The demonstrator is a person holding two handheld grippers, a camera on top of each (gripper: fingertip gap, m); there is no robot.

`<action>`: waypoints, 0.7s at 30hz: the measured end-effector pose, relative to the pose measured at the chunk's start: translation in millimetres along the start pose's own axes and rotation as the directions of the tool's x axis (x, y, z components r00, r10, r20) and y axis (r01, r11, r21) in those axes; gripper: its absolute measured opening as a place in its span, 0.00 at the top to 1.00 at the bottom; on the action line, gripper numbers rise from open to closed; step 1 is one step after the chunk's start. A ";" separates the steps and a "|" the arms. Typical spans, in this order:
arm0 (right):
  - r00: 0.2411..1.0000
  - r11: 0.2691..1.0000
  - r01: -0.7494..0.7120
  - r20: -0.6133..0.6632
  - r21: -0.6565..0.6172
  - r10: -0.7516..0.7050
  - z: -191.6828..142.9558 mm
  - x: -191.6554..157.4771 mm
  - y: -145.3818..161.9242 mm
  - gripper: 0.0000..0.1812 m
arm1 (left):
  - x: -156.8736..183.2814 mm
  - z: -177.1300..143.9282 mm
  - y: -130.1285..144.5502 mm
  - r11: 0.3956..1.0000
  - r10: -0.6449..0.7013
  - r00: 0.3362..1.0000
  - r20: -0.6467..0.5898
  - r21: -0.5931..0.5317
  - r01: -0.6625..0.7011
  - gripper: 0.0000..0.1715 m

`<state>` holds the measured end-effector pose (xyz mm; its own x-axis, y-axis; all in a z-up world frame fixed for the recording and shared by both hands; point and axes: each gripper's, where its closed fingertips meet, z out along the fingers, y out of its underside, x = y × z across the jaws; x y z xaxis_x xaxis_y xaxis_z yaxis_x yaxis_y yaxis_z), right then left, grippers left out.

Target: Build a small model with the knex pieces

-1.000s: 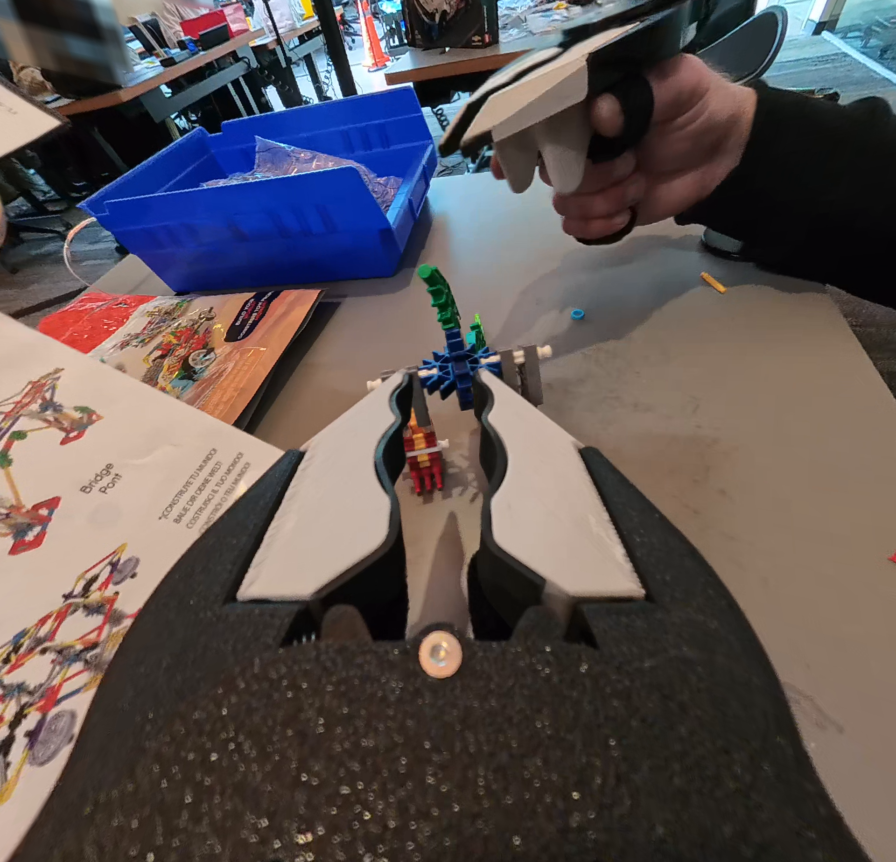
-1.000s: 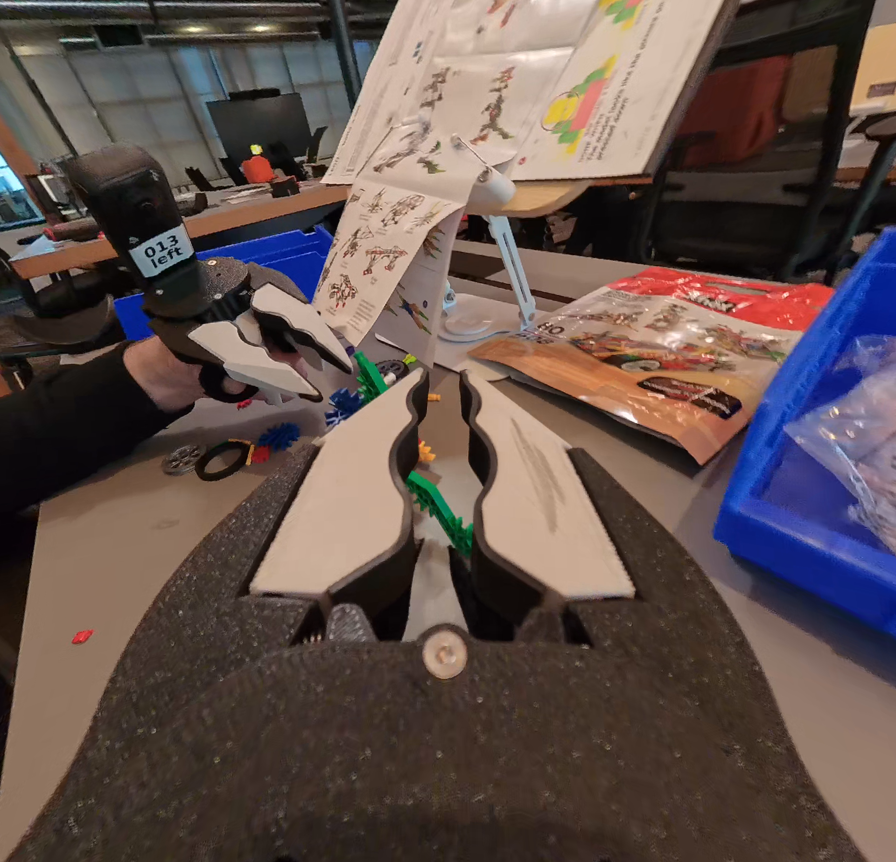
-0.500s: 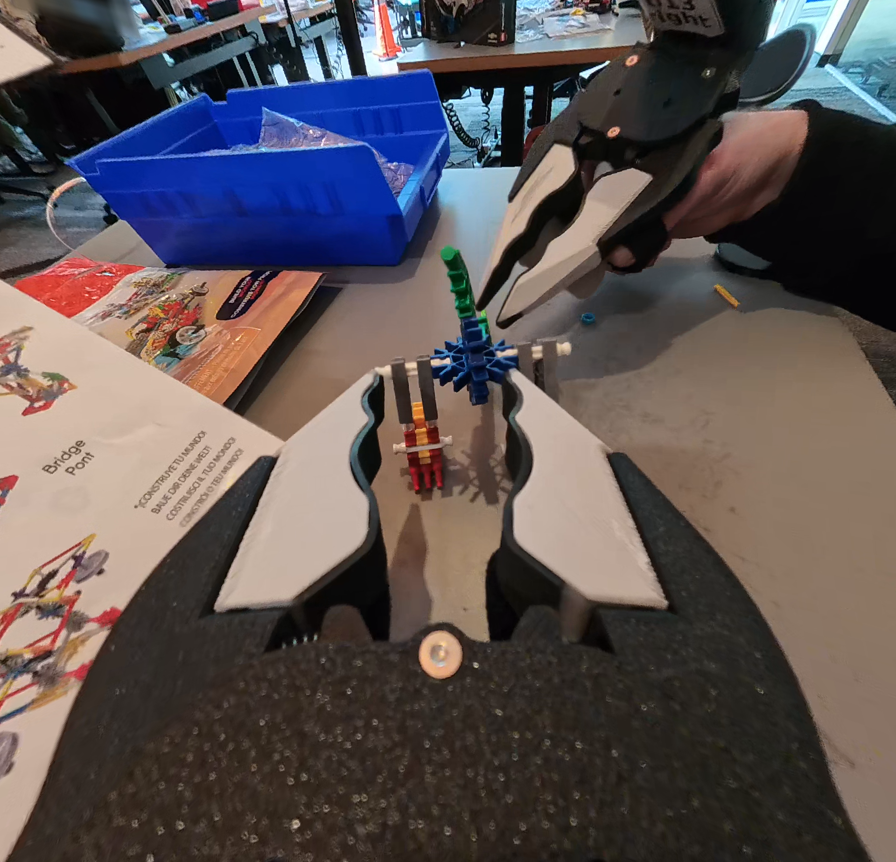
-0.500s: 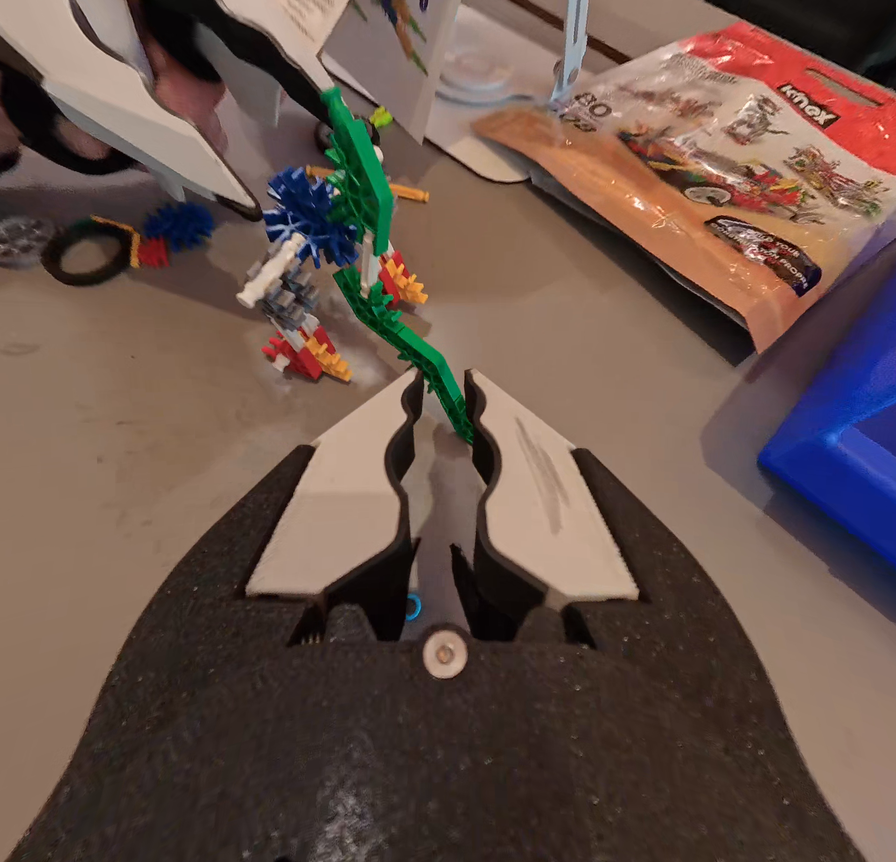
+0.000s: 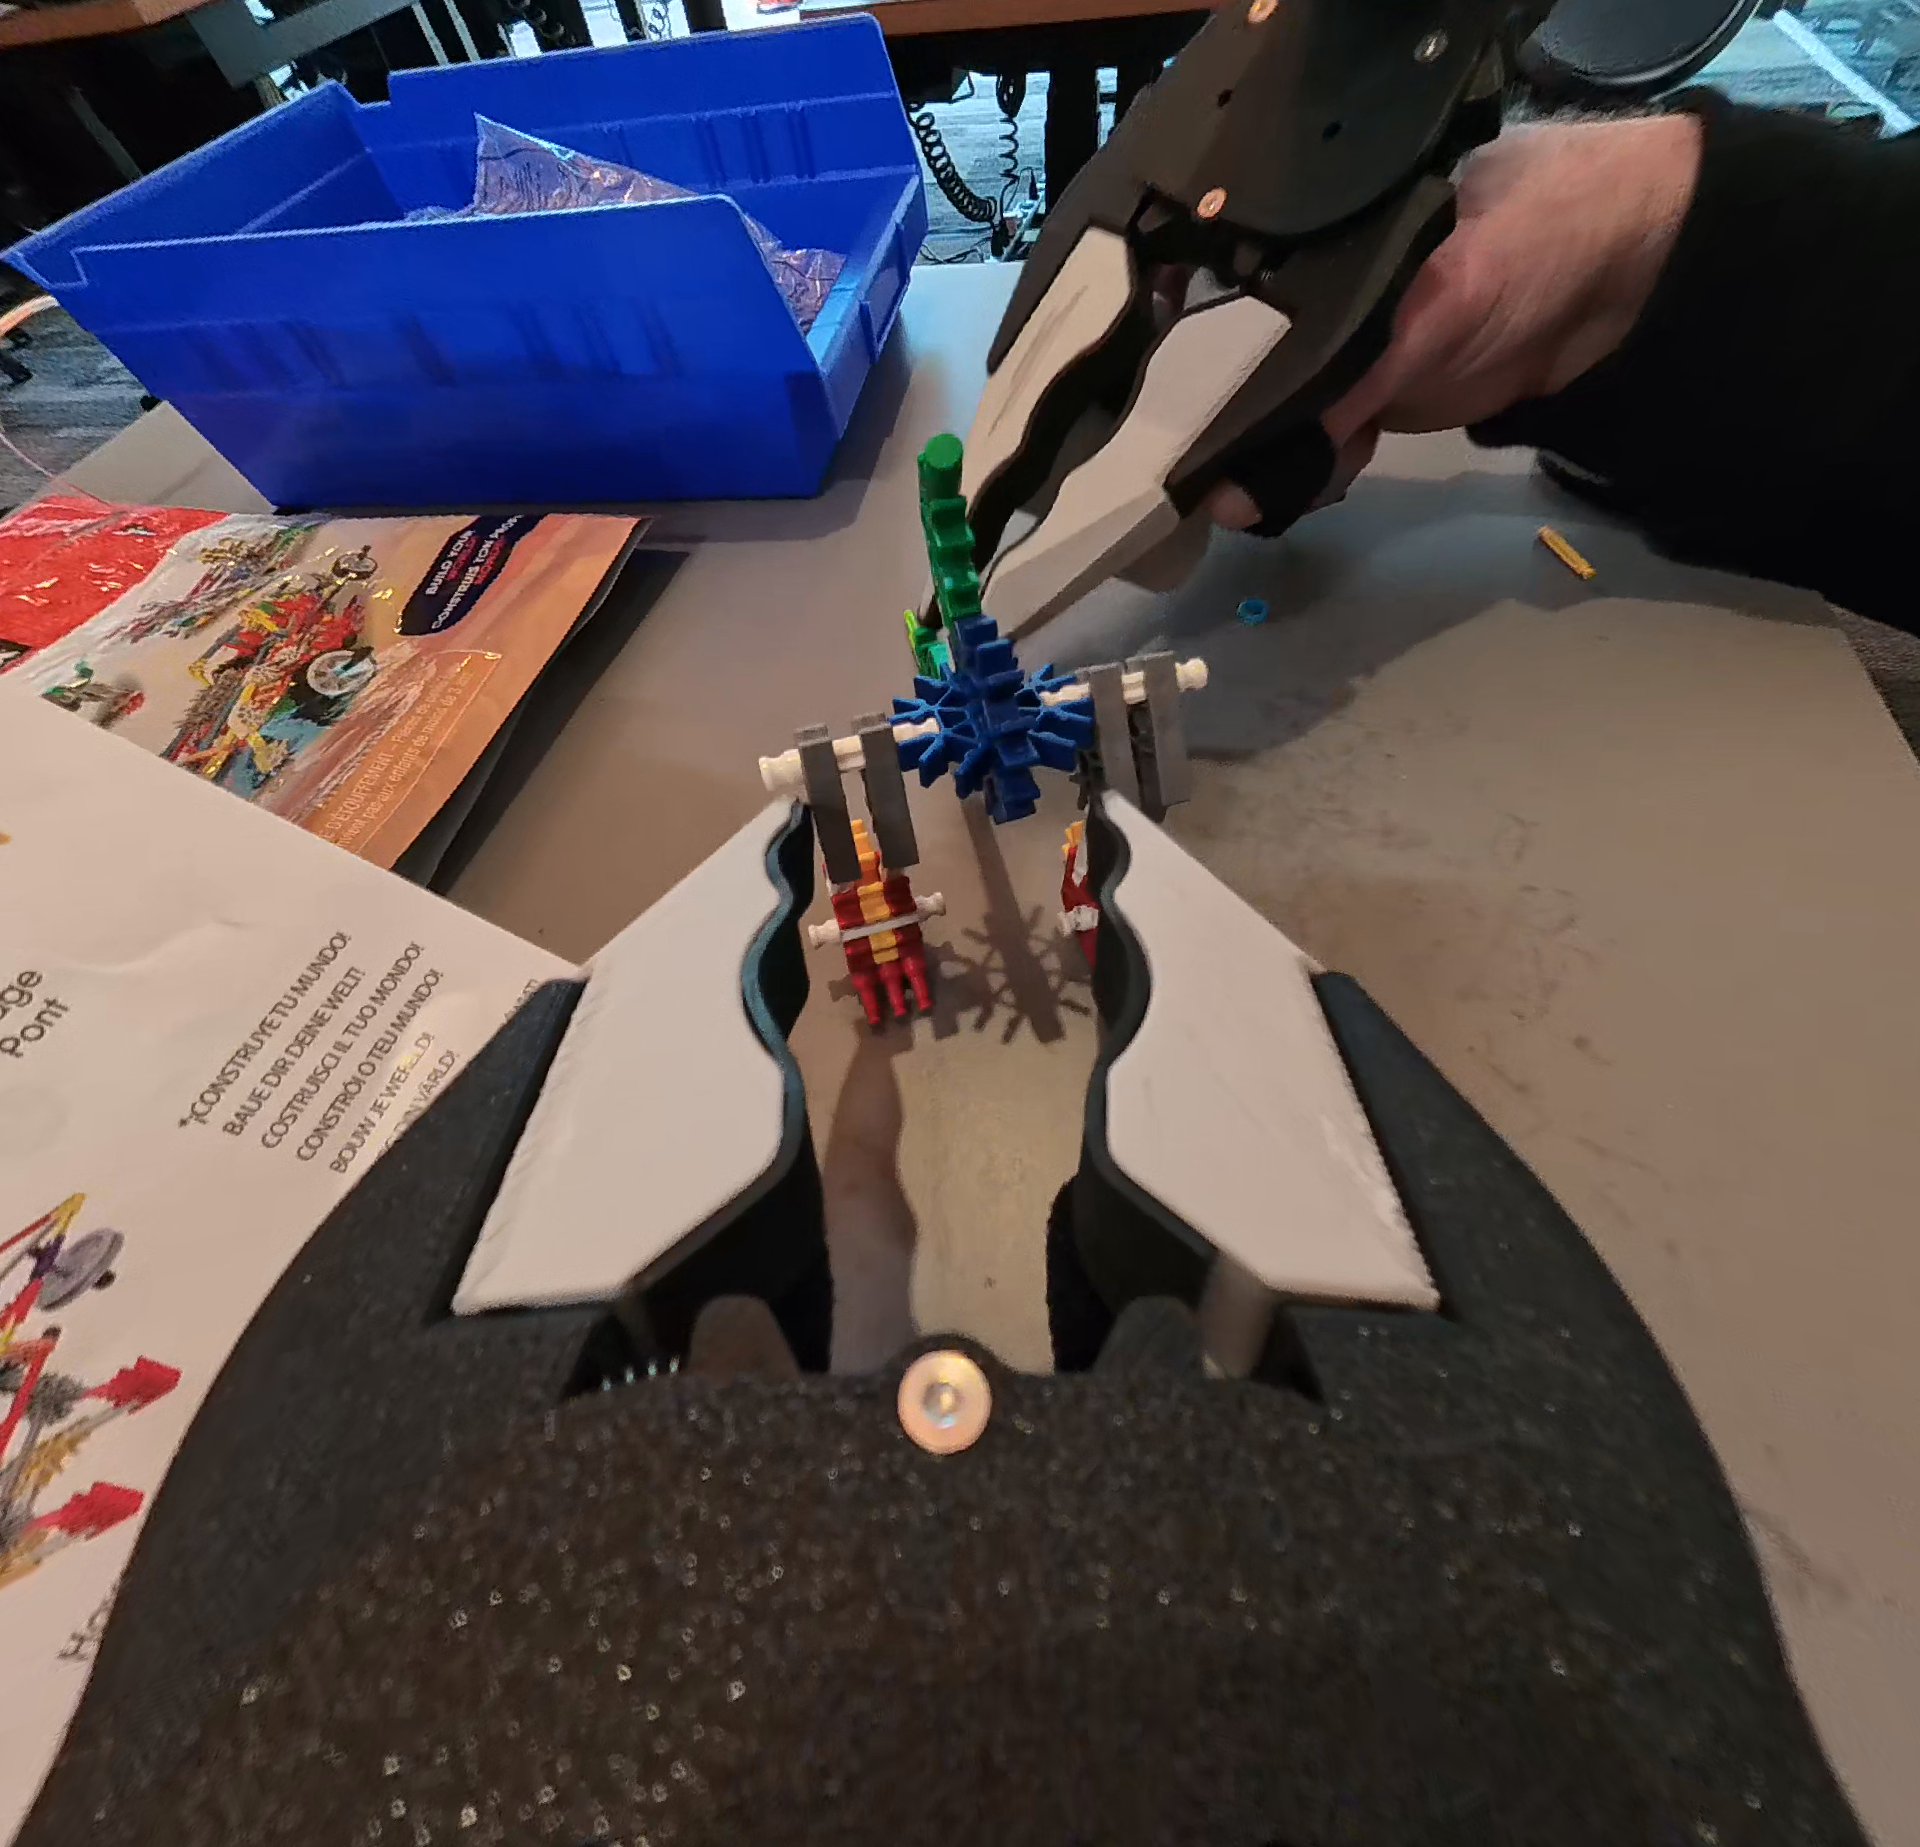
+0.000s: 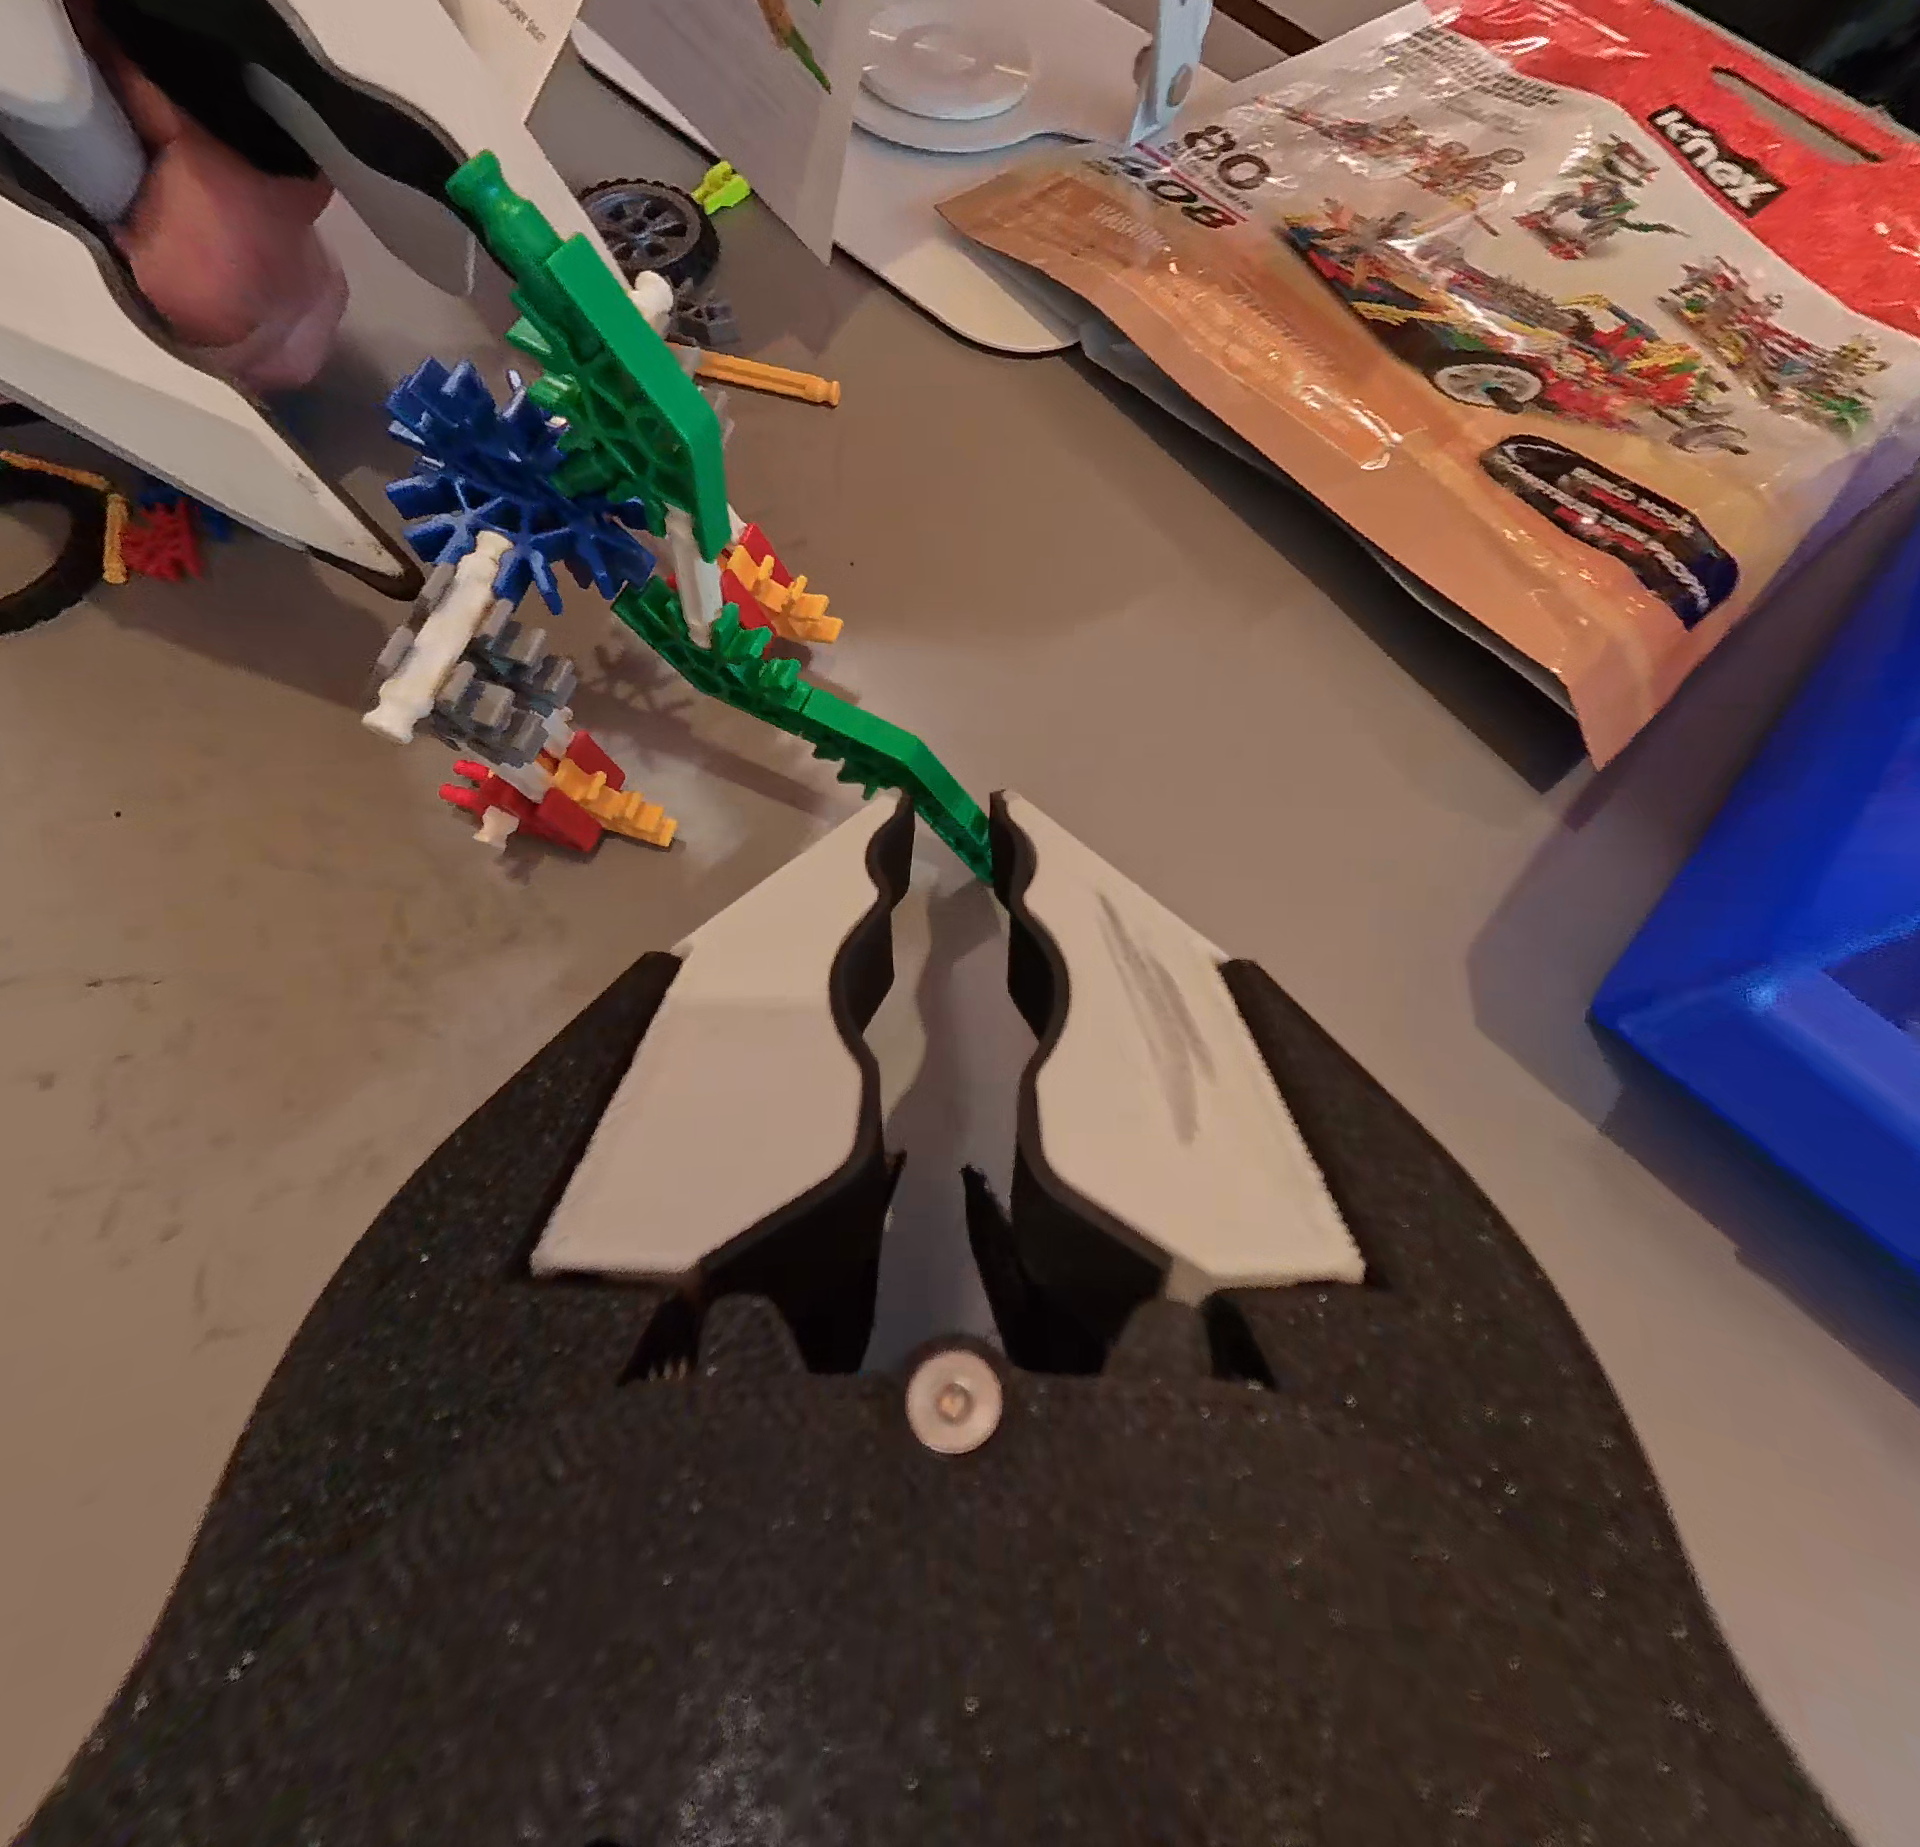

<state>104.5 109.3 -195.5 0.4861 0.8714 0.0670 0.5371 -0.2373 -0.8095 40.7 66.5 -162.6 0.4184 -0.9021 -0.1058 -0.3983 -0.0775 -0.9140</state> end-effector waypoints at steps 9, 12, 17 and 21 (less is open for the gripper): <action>0.989 0.997 0.017 0.146 0.075 -0.027 -24.1 -61.1 -9.6 0.81 | -12.2 12.7 19.5 0.993 0.050 0.998 0.033 -0.109 -0.046 0.71; 0.990 0.997 0.049 0.126 0.056 -0.056 -11.4 -78.7 -12.6 0.81 | -20.6 21.2 29.5 0.981 0.092 0.995 0.047 -0.173 -0.083 0.72; 0.995 0.995 0.098 0.025 0.031 -0.099 8.4 -81.7 -16.5 0.86 | -16.2 29.7 35.5 0.969 0.126 0.992 0.022 -0.216 -0.118 0.80; 0.995 0.995 0.091 0.040 0.028 -0.092 7.8 -82.7 -14.8 0.87 | -14.7 29.8 38.1 0.965 0.122 0.992 0.017 -0.235 -0.114 0.83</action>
<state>51.0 44.1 -193.6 0.4064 0.9061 0.1179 0.5595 -0.1447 -0.8161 43.7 89.5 -207.6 0.3803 -0.8977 -0.2226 -0.6243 -0.0716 -0.7779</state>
